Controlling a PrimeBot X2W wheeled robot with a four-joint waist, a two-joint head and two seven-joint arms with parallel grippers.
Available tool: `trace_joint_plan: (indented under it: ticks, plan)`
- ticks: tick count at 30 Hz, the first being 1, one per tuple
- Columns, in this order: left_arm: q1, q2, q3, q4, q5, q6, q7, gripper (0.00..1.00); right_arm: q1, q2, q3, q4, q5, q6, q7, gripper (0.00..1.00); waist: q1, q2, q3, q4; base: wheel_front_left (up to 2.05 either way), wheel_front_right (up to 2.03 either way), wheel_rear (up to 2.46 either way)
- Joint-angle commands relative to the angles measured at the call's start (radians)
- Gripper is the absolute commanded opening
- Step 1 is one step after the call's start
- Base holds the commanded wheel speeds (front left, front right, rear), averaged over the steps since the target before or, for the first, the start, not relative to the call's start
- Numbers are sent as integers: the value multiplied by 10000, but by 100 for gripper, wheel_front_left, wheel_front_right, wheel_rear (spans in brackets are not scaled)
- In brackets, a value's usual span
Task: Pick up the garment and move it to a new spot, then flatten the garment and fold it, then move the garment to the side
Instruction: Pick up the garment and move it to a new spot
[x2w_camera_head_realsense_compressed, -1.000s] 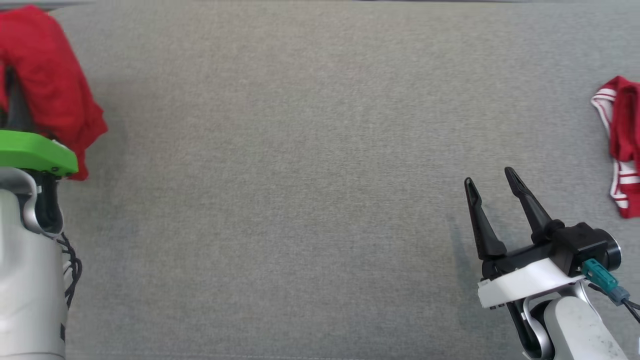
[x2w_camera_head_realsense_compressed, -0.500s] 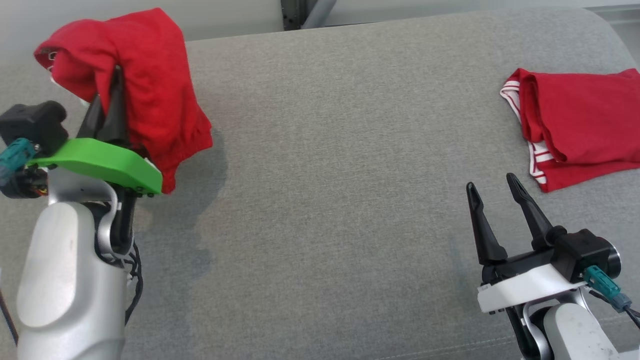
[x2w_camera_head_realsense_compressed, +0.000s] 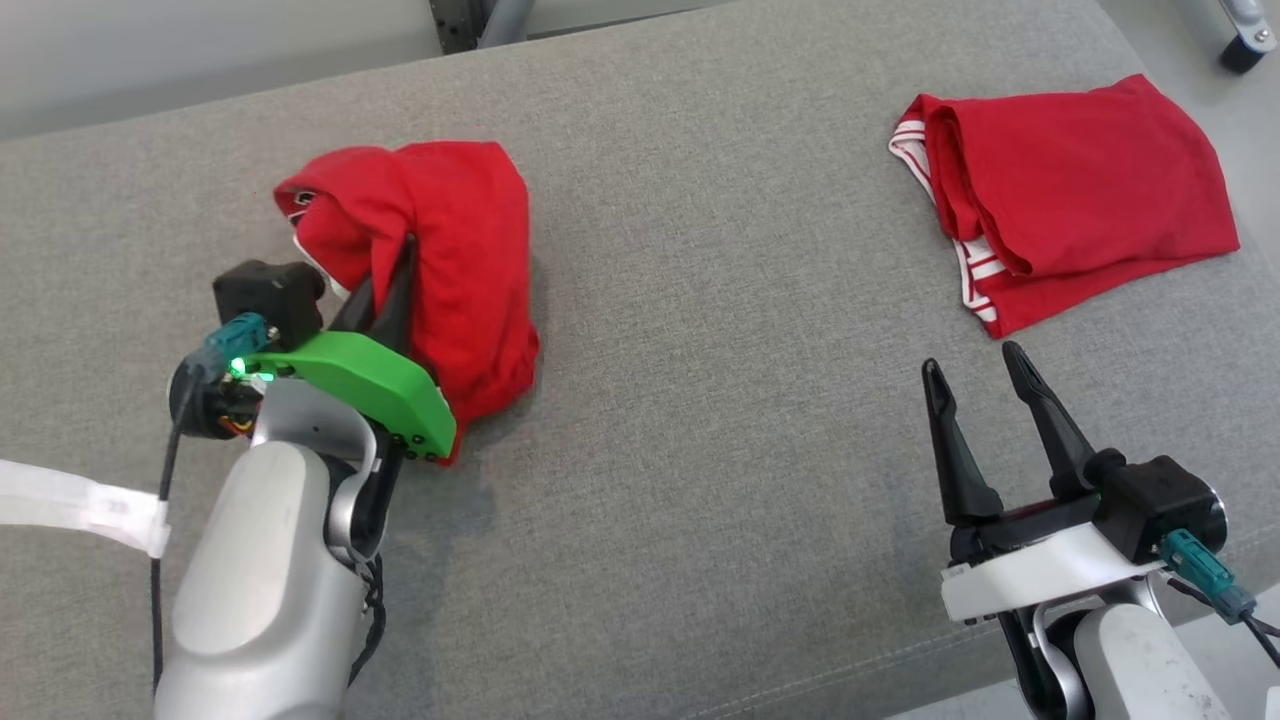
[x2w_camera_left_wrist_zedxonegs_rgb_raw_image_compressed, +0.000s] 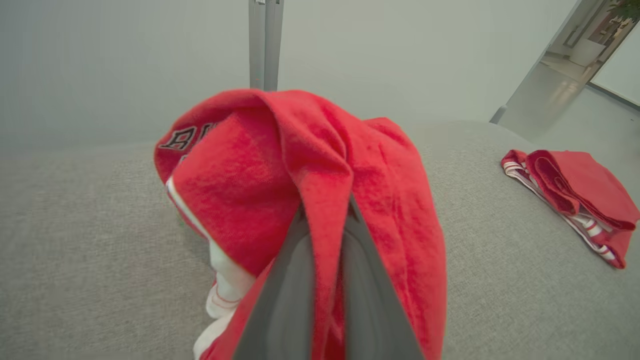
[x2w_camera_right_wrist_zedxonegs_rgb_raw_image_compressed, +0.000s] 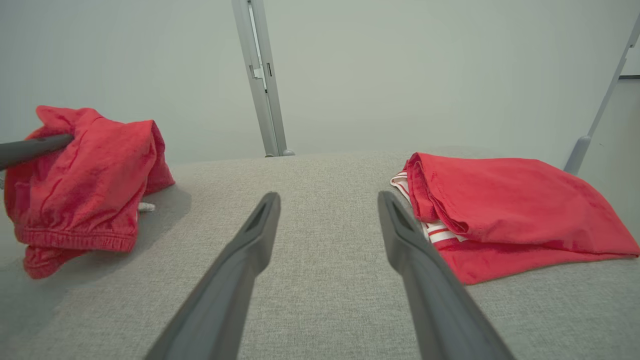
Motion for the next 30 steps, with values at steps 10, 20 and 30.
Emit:
trace_joint_plan:
  ticks: [10, 20, 30]
  plan:
    - [-790, -191, -1132, 2553, 826, -28, -823, 28, -397, 133, 335, 81, 34, -16, -25, 100, 0, -1, 484, -320, 0, 0, 0]
    - [-366, -416, -1062, 2958, 449, 145, -2443, 100, -133, 96, 673, 157, 133, -16, -25, 100, 0, -1, -632, 317, 0, 0, 0]
    - [1440, 33, -102, 1253, -93, 746, -2951, 100, 211, 56, 505, 106, 152, -16, -25, 100, 0, -1, -1607, 979, 0, 0, 0]
